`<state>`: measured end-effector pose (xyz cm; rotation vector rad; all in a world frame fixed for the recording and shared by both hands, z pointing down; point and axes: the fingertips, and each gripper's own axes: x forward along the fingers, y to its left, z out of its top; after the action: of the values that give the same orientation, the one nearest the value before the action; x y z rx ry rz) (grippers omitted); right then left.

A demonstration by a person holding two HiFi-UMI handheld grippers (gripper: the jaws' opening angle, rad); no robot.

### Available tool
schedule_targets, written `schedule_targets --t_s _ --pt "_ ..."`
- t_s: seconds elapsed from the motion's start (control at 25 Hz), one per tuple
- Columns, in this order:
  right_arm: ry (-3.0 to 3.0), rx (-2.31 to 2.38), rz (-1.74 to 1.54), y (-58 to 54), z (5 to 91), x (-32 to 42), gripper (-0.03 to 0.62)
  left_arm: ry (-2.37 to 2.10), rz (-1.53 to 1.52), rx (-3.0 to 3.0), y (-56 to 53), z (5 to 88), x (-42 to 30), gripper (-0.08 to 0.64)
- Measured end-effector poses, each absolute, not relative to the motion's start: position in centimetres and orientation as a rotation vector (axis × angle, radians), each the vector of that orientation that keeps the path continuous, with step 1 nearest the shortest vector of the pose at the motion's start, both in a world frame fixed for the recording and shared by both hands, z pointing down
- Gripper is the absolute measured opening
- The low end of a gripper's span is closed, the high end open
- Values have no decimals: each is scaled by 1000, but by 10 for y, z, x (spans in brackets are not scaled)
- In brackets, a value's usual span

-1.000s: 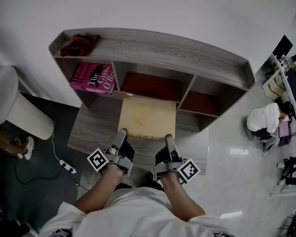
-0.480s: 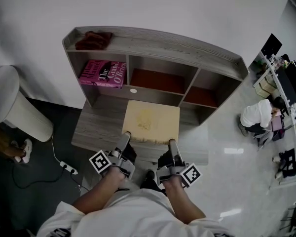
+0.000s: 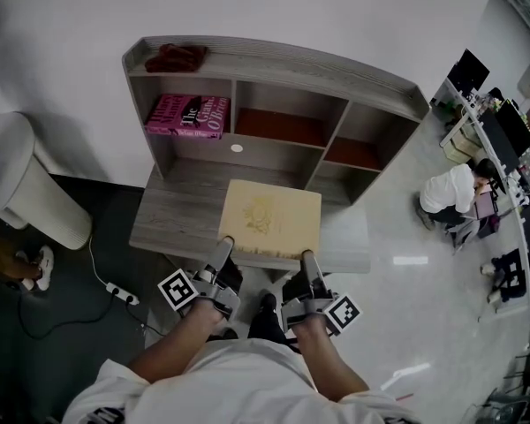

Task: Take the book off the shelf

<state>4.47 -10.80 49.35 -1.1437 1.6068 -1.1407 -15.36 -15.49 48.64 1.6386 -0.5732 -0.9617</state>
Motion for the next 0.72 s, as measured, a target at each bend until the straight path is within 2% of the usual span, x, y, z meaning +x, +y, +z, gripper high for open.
schedule_targets --t_s 0.72 --pt "1636 -1122 -1176 -34 500 56 192 -581 -926 1661 -77 489 -142 190"
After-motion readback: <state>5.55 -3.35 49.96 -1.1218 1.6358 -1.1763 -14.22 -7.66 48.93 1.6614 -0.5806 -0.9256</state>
